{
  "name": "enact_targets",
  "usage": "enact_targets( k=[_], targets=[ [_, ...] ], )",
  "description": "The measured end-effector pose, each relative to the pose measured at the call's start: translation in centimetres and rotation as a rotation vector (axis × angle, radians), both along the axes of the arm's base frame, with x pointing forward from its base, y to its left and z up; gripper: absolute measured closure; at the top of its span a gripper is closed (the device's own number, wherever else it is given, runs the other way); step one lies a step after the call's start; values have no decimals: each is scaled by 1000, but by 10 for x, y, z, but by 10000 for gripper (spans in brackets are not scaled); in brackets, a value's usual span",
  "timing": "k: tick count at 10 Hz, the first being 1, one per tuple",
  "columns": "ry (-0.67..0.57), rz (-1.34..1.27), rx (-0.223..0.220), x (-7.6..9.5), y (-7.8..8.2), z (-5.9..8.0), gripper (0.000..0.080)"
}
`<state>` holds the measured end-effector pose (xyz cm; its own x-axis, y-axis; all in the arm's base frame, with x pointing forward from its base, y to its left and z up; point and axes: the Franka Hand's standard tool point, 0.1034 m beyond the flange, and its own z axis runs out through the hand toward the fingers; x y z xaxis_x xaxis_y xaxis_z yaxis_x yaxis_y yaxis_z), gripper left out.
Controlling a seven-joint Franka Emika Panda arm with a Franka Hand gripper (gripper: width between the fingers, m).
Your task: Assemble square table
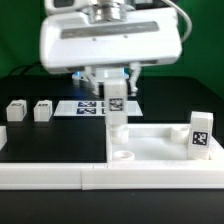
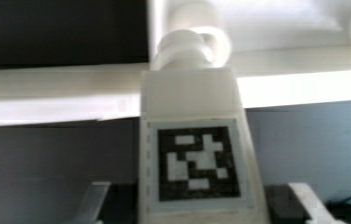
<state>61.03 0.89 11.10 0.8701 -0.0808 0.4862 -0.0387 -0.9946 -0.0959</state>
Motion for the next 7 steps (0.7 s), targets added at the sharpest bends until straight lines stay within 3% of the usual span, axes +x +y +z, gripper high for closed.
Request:
enact_targets(
  k=[2, 4, 5, 7],
  targets=[
    [7, -38, -5, 6, 17, -10, 509],
    [11, -66, -14, 6, 19, -16, 509],
    [10, -91, -20, 5, 25, -16, 509],
    [-4, -91, -54, 7, 18, -8, 509]
  ],
)
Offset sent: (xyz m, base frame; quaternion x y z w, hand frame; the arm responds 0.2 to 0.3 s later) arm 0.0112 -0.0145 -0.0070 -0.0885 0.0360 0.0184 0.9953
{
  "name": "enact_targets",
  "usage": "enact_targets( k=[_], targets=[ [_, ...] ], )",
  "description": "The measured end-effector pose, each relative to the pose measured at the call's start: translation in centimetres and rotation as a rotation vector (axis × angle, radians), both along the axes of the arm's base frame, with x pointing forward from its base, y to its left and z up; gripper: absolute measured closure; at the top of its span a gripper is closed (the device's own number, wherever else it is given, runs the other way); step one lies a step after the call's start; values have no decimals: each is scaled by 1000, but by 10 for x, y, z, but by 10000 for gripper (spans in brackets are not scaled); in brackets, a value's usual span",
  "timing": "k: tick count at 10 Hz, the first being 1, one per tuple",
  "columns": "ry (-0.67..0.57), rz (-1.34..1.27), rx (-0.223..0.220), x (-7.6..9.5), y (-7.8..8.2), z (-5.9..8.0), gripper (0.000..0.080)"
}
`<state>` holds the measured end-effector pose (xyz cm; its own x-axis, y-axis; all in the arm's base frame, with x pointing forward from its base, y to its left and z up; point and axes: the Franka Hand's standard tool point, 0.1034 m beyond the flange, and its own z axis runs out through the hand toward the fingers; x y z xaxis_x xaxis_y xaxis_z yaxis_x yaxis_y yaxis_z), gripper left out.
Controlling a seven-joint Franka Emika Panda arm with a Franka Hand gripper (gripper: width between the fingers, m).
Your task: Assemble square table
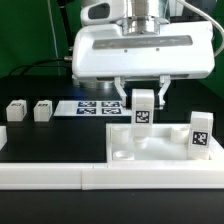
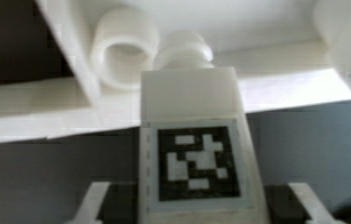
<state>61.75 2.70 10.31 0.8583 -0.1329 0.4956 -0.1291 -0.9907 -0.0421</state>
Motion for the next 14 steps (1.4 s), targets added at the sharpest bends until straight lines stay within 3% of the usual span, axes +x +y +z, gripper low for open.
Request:
enact_targets(
  k=[4, 7, 14],
  targets=[
    [-8, -7, -16, 5, -17, 2, 509],
    [2, -19, -23, 4, -26, -10, 509],
    [-8, -6, -37, 1, -18, -24, 509]
  ],
)
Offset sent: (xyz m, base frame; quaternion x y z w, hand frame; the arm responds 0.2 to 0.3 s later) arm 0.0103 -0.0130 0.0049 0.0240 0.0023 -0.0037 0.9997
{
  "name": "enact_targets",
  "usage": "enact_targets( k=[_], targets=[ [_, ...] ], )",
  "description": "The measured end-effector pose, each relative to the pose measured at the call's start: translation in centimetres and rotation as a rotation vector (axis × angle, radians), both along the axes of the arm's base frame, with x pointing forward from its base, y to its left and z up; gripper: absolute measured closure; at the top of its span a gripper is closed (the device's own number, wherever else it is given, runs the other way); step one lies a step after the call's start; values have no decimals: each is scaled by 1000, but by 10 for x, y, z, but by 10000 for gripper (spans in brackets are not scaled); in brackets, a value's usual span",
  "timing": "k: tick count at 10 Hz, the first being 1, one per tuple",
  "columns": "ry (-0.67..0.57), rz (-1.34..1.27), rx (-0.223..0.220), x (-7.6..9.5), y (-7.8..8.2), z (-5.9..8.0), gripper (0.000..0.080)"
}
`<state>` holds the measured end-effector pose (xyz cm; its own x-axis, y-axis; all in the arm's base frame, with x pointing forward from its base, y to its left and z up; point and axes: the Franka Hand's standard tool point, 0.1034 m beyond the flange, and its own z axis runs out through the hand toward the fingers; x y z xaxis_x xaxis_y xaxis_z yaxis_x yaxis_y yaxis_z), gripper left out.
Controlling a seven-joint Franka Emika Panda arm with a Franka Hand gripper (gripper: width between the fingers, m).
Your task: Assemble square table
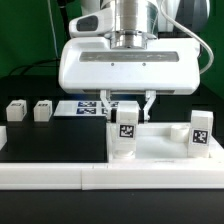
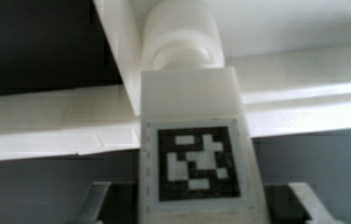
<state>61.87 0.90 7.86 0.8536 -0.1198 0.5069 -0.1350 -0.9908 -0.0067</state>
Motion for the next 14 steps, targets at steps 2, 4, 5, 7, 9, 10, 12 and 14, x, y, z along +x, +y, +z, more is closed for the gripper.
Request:
enact_targets(
  k=[2, 4, 5, 7, 9, 10, 12, 14],
  targets=[
    [-34, 2, -16, -3, 1, -1, 509],
    [-67, 4, -29, -5, 1, -1, 509],
    [-63, 4, -27, -4, 1, -1, 509],
    [-60, 4, -27, -4, 1, -2, 275],
    [-60, 4, -27, -5, 1, -2, 189],
    [-60, 4, -27, -5, 1, -2, 158],
    [-60, 4, -27, -5, 1, -2, 152],
    [-60, 4, -27, -5, 1, -2, 151]
  ],
)
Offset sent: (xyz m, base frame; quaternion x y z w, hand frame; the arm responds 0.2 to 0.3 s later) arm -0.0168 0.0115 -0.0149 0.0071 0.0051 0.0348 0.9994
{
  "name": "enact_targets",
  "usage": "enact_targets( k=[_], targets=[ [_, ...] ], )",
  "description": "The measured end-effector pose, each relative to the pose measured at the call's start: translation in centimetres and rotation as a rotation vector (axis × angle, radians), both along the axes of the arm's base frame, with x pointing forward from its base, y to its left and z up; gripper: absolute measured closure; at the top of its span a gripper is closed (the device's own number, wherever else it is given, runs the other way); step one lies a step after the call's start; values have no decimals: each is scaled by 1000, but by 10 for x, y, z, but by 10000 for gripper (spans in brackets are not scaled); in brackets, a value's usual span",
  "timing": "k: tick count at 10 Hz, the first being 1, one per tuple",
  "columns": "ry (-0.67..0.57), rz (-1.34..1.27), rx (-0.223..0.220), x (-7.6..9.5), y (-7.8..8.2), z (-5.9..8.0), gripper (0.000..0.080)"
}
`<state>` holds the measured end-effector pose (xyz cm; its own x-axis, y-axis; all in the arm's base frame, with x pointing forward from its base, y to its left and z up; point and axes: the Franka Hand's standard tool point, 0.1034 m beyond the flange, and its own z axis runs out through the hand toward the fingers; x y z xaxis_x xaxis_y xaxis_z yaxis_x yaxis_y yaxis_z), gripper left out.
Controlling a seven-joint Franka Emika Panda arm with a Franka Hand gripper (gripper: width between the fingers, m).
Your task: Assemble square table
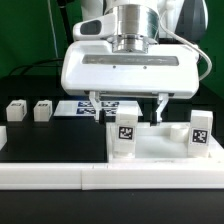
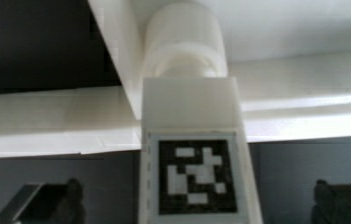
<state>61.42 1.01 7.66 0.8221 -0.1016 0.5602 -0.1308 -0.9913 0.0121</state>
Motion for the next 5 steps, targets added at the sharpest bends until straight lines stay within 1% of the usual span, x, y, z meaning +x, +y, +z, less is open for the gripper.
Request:
enact_targets(
  k=[1, 2, 3, 4, 5],
  targets=[
    [4, 0, 1, 0, 0, 0, 151],
    [64, 0, 26, 3, 1, 0, 151],
    [91, -3, 43, 11, 0, 7, 151],
    [140, -4, 64, 17, 0, 10, 151],
    [146, -6, 71, 23, 0, 13, 151]
  ],
)
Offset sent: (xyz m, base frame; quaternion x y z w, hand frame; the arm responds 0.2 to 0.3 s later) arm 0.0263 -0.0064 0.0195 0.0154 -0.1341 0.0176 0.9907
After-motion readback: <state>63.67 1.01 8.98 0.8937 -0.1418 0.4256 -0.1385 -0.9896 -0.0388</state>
